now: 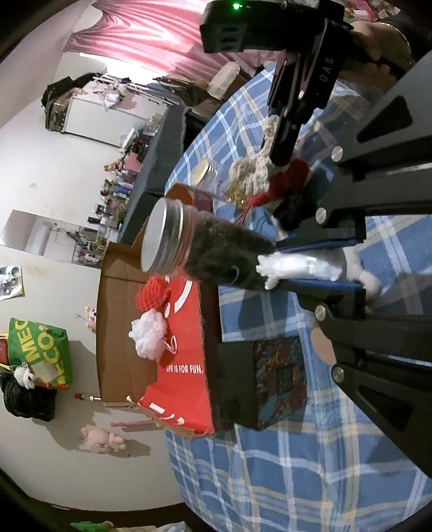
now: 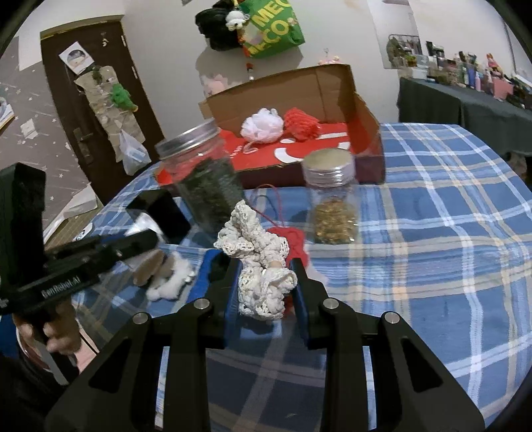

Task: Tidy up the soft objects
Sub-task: 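Carry both held items into the box and open both tools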

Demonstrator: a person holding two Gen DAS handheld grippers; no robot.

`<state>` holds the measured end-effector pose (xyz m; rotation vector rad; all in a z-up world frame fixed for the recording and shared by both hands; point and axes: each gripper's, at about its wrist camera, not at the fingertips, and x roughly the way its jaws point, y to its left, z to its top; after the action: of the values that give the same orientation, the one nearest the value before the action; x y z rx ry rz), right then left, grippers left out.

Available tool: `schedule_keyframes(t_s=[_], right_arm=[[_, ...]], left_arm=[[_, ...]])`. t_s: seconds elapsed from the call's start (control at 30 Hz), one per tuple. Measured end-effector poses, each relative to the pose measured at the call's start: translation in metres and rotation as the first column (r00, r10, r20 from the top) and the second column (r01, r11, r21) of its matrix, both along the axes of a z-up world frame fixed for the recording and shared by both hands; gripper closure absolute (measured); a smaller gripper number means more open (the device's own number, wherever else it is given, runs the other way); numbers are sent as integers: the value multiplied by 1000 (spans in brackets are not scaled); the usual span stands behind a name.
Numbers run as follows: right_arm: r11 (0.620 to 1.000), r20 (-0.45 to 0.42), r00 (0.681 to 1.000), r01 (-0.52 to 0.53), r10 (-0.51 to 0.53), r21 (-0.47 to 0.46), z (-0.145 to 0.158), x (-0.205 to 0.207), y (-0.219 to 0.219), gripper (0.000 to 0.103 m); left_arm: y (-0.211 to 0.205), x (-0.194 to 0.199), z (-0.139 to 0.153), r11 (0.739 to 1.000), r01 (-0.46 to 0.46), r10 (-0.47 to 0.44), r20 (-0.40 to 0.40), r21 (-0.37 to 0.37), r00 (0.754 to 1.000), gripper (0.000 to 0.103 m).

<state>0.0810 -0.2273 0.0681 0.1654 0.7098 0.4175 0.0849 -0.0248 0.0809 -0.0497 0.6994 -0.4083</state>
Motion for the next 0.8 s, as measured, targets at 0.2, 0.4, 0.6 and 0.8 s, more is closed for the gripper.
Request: schedule_keyframes(t_s=[0.2,0.4,0.6,0.8], right_arm=[[1000,-14,999,30,-30,-2,1,2,-16,75],[999,-26,998,53,-53,1,4,5,-30,75],[997,-39,996,75,-75,-6,7,9,-39,75],[995,-56,994,96,-96,-5,11,14,-47,75]], left_arm=[[15,10,13,1000,-23,24,-31,20,999,87],[38,7,27,999,-47,48,-41,23,998,87],[66,7,32,995,-93,95,-58,43,994,87],[93,16,28,988,-139,145,-92,69,985,87]])
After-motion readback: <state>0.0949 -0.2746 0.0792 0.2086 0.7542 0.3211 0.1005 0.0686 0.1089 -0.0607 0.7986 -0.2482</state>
